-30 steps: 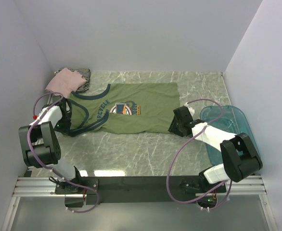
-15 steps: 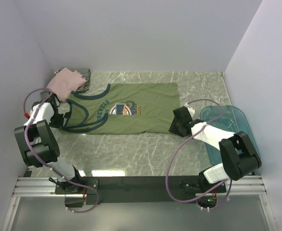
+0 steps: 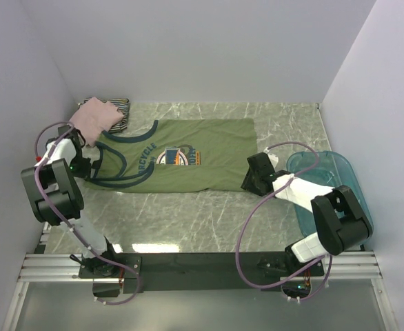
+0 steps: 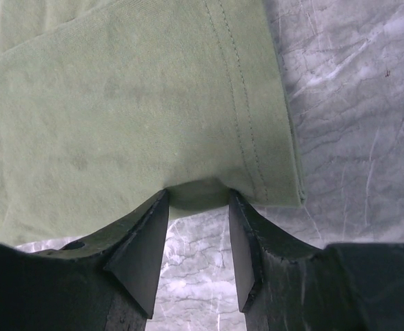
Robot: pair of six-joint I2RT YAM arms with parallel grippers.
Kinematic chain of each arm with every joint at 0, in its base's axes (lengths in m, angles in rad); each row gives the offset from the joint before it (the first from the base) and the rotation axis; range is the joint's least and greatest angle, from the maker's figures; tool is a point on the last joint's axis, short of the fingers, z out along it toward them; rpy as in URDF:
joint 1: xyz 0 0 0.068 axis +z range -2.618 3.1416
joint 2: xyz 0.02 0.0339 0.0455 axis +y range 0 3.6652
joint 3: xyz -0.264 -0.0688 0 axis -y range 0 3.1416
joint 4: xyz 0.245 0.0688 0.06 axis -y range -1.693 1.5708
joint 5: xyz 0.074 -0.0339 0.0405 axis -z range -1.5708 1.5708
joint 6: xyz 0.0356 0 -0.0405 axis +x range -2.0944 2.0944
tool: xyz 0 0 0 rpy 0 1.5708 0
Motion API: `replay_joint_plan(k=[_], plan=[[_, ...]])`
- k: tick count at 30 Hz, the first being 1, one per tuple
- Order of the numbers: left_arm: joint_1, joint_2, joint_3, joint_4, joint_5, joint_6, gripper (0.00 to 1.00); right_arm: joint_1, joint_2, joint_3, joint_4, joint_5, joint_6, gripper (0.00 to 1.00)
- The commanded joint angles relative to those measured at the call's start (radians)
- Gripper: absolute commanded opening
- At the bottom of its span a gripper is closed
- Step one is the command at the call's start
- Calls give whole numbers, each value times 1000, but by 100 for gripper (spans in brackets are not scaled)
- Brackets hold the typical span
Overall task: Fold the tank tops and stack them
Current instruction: Fold the tank top
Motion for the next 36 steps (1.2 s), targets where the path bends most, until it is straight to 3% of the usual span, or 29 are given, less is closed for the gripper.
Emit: replay_joint_plan(k=[1,5,10,16,19,24,29,36], plan=[[18,4,22,-6,-18,3,11,-16,-23,3,-28,4,-6,48],[29,-11,32,63,54,82,42,-52,-41,-3,-44,-24,-10,50],[27,-108,42,159,181,233,68,-55,-106,8,-85,-1,-20,55],[-35,-258,12,152,172,343,70,-56,-115,5,-127,13,-3,62],[-147,-333,-42,164,149,374,66,-59,-130,-3,-137,28,22,61],[-452,-393,-168,268,142,362,61,-60,-124,101,-128,48,9,60],[-610,-324,-180,385,220,348,58,-60,-11,205,-121,24,25,60],[-720,-162,-152,540,179,297,53,-59,84,177,-67,1,77,58]])
